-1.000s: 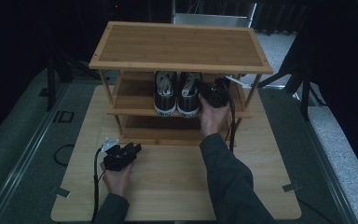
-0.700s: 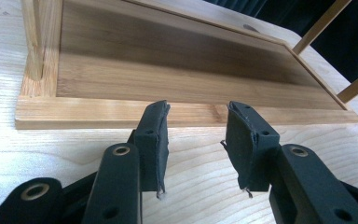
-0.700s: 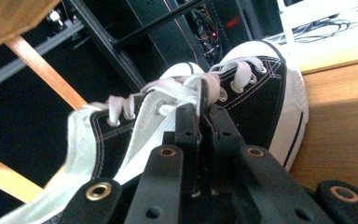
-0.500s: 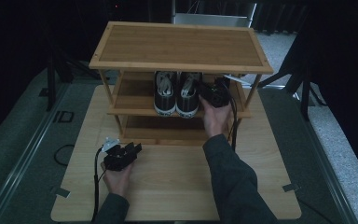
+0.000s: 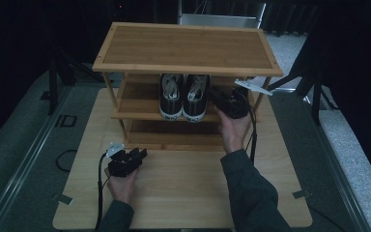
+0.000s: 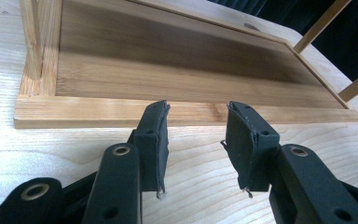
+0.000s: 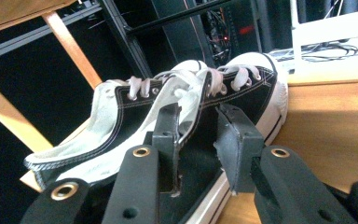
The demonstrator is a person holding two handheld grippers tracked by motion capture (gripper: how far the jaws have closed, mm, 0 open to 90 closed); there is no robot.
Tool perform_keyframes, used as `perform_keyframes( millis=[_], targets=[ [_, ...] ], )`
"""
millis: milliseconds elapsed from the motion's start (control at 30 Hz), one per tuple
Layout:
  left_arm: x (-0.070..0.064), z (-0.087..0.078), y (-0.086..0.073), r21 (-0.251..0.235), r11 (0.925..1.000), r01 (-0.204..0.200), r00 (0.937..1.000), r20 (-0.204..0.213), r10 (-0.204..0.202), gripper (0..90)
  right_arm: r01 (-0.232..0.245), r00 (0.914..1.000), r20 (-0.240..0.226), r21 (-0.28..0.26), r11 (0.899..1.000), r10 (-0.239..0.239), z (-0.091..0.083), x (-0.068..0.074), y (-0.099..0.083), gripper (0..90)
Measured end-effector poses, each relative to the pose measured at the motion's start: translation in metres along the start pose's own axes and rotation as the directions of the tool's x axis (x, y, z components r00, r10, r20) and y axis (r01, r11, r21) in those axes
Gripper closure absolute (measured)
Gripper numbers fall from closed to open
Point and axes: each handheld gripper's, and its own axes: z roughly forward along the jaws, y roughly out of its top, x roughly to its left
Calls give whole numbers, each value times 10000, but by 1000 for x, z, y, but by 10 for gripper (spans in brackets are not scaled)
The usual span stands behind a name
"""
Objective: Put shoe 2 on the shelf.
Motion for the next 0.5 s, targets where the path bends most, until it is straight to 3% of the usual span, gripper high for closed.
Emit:
perform_keyframes(
  millis=[500],
  targets=[
    [0,0,0,15,10000,20,10000,-5,-20,592,480,9981,-400,247,9985,-469,-25,-3,-29,670]
  ],
)
